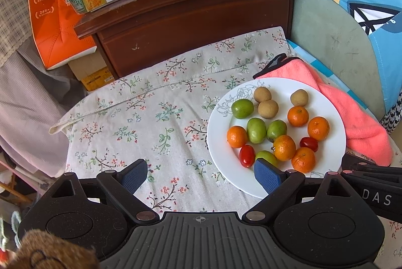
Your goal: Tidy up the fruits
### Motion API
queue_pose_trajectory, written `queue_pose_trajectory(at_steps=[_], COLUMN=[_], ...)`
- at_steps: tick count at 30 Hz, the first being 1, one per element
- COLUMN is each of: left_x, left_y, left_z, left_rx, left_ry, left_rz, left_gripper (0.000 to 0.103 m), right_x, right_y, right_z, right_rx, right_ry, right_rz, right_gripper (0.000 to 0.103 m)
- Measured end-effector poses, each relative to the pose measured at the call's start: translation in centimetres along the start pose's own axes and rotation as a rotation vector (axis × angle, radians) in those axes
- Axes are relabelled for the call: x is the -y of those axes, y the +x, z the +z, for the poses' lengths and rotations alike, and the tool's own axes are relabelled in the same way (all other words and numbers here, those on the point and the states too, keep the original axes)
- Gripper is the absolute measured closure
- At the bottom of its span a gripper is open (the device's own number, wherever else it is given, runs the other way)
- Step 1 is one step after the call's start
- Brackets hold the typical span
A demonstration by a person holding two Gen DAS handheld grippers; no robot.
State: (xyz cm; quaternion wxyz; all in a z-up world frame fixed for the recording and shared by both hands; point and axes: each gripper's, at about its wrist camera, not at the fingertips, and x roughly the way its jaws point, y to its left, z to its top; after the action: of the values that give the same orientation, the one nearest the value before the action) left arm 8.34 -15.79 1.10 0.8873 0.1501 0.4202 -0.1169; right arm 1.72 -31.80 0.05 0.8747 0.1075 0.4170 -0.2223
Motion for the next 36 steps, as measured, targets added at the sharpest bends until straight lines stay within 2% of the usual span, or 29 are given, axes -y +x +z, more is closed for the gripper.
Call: queue_pose_trajectory(at_steps=[22,36], left_x=[-0.6,-2.6], left_y=[-0.2,-0.2], left_z=[-0.5,-2.0], left_rx=[-0.019,-0.056], left_ry=[-0.019,-0.069], left_rz=[-0.01,-0.026], left_gripper=[0.01,0.01], right_x=[0.1,-1.1], right_y=[-0.6,-1.3], right_z=[-0.3,-1.1], right_rx=[0.009,0.037], right_ry=[-0.006,-0.074], right_rz=[0.034,0.1], right_gripper=[0.002,0.002])
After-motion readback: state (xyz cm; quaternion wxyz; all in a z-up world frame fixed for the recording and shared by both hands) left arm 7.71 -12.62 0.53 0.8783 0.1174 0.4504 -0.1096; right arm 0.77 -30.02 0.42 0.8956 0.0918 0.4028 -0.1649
